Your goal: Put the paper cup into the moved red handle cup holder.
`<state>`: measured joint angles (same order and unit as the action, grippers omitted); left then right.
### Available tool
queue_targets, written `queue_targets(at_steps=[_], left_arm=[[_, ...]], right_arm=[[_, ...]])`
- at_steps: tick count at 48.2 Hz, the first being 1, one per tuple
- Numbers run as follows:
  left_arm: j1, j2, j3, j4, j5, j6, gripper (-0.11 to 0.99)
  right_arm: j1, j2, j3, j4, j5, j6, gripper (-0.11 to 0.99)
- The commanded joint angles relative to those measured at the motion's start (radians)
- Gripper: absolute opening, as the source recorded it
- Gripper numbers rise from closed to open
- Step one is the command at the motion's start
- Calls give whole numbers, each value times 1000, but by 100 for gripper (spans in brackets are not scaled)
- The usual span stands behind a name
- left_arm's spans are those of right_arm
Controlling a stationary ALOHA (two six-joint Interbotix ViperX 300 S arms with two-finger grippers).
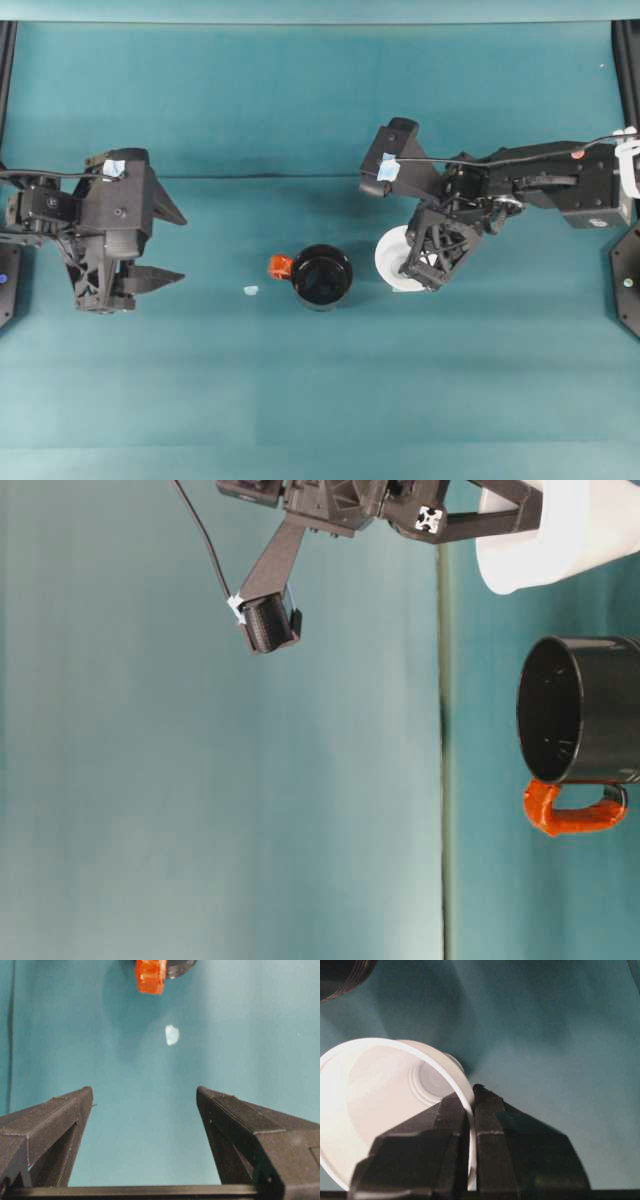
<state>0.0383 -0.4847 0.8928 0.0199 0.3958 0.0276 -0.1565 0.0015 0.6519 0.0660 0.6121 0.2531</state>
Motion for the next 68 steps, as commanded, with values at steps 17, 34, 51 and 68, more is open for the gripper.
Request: queue_targets(at_steps=[17,34,51,68], left_arm=[[-2,-11,-11,2,-5,0,92],[-2,-11,-11,2,-5,0,92],[-2,-14,-11,2,-5,0,92],[-2,-14,-11,2,-5,0,92]], right_arm=[[-3,-114,-123,92,172,6,-10],[9,-135,-337,98,348,6,-10],[25,-41,-462,94,344,-3,-10],[43,28,-466,92,291,-3,-10]])
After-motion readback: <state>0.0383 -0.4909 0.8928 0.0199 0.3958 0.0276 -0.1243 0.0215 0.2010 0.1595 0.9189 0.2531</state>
